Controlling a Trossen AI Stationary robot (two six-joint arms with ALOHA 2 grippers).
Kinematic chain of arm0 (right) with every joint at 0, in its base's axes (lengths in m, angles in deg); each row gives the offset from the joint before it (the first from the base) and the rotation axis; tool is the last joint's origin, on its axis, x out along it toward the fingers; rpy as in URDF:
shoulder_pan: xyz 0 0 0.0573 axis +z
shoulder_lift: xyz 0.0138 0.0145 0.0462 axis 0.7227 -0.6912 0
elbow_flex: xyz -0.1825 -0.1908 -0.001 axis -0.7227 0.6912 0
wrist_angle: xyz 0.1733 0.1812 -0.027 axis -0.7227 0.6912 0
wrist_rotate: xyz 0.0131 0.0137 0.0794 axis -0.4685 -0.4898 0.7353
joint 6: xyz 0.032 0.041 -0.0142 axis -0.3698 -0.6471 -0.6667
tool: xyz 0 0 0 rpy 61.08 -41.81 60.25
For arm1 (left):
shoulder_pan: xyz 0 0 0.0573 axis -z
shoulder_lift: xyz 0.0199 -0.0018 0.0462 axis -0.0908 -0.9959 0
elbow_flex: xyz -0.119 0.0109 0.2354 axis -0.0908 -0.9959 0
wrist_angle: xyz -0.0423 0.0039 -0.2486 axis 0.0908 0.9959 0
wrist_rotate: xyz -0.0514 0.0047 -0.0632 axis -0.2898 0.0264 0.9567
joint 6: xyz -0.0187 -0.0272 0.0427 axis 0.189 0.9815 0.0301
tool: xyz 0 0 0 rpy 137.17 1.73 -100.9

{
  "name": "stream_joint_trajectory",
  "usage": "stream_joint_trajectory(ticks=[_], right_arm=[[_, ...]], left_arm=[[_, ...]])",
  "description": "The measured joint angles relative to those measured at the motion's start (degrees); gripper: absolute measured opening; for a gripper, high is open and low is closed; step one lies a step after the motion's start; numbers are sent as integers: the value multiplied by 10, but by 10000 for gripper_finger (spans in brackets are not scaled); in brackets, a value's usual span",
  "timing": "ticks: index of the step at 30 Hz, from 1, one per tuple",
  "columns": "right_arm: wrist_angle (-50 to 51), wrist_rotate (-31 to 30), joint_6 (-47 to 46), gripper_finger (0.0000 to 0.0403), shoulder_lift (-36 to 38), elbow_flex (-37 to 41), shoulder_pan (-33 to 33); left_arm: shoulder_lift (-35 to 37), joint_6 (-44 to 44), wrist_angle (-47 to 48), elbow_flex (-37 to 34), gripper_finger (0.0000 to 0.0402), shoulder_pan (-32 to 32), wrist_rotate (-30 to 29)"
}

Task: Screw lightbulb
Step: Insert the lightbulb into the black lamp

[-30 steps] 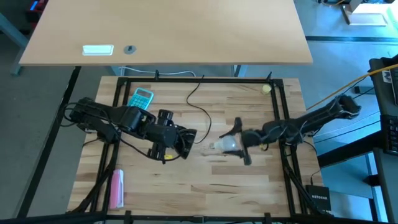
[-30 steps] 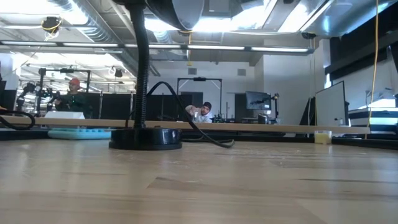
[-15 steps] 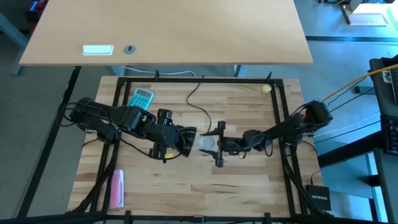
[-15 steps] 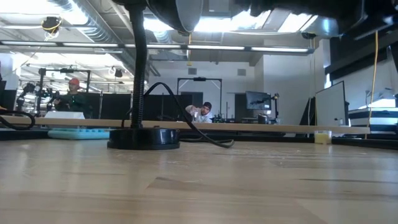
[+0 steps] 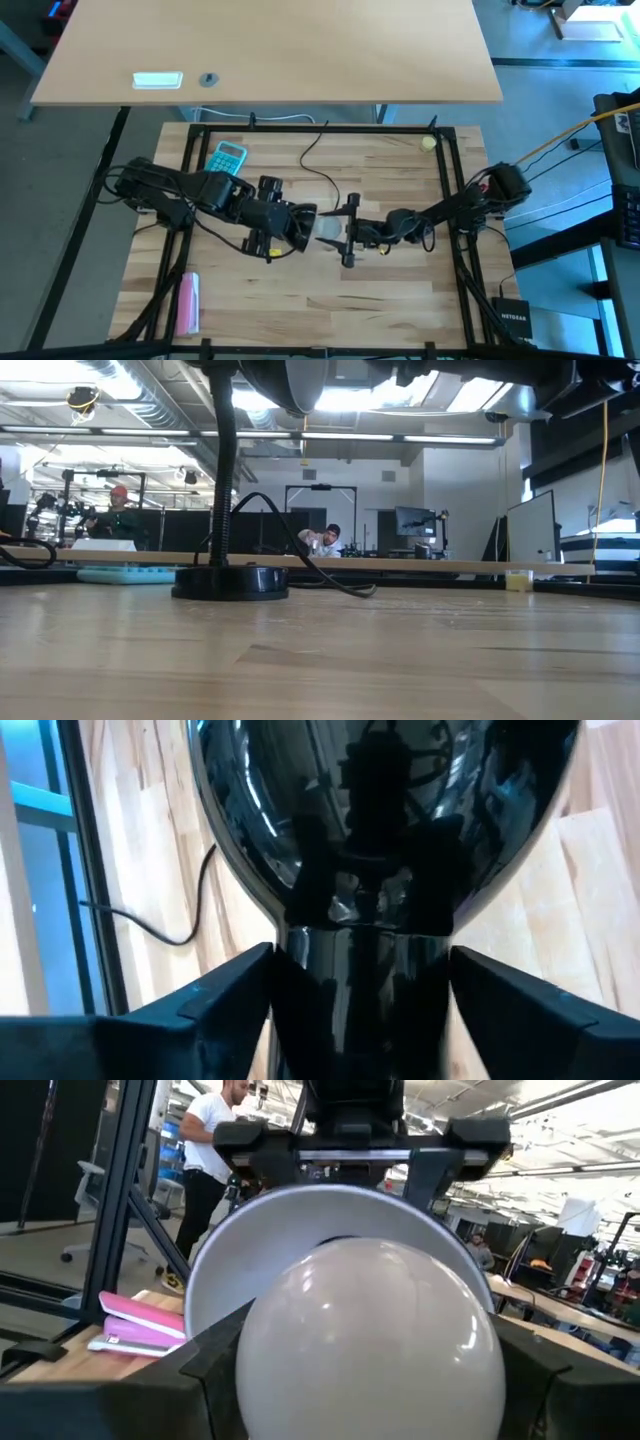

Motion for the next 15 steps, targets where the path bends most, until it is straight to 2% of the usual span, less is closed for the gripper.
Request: stream_joint_trajectory(ticks=[3,8,12,15], right_arm=[[-13,4,1,269,-18,-5,0],[-82,6,0,269,-58,0,-5],[-148,29,6,269,-85,1,-5],[-158,29,10,269,-97,1,-7]], left_arm=[[-1,0,-7,-3,236,1,-3],[0,4,-13,-4,236,9,-12],[3,0,-20,-5,236,10,-12],[10,3,-21,-6,236,5,-8]])
